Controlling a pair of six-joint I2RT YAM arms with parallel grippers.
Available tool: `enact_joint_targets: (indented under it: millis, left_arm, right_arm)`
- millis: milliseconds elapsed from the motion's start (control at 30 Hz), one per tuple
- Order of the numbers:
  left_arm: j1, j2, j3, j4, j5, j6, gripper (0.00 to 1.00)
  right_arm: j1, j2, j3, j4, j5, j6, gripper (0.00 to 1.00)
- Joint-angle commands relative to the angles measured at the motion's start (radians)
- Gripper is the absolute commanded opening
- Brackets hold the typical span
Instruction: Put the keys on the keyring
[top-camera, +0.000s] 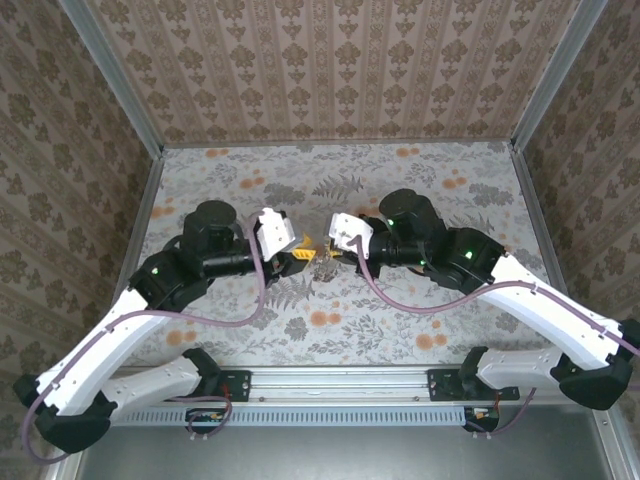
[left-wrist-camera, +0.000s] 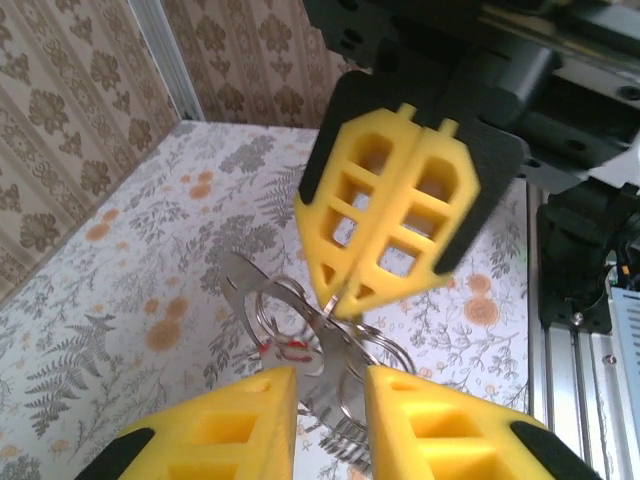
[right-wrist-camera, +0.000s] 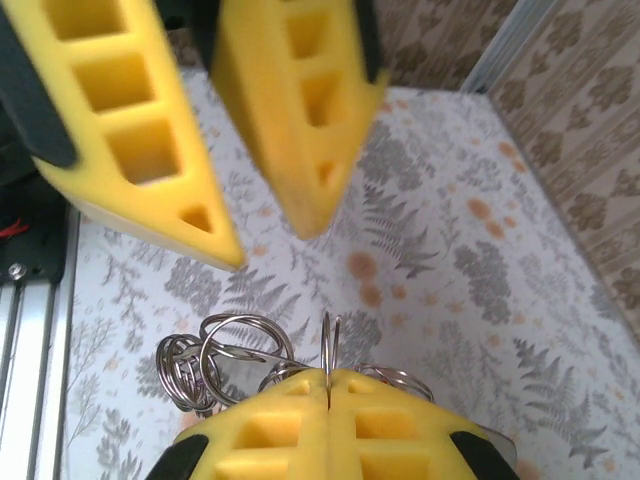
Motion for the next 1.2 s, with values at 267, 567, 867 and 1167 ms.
enact_joint_targets:
  millis: [267, 567, 867, 1167]
  left_arm:
    - [-0.017, 0.027, 0.01, 0.022, 0.061, 0.06, 0.24]
    - [-0.036, 0.036, 0.005, -0.004, 0.08, 0.064, 0.24]
    - [-0.056, 0.05, 0.01, -0.031, 0.048, 0.076, 0.21]
    - [-0.067, 0.053, 0.01, -0.045, 0.047, 0.092, 0.0]
  right_arm:
    - [0.018, 0.037, 0.088, -0.1, -0.081, -0.028, 0.0]
    - [0.017, 0.034, 0.089, -0.078, -0.131, -0.016, 0.0]
    - [0.016, 0.03, 0.088, -0.067, -0.152, -0.013, 0.0]
    - [0.016, 0.012, 0.075, -0.044, -0.157, -0.014, 0.0]
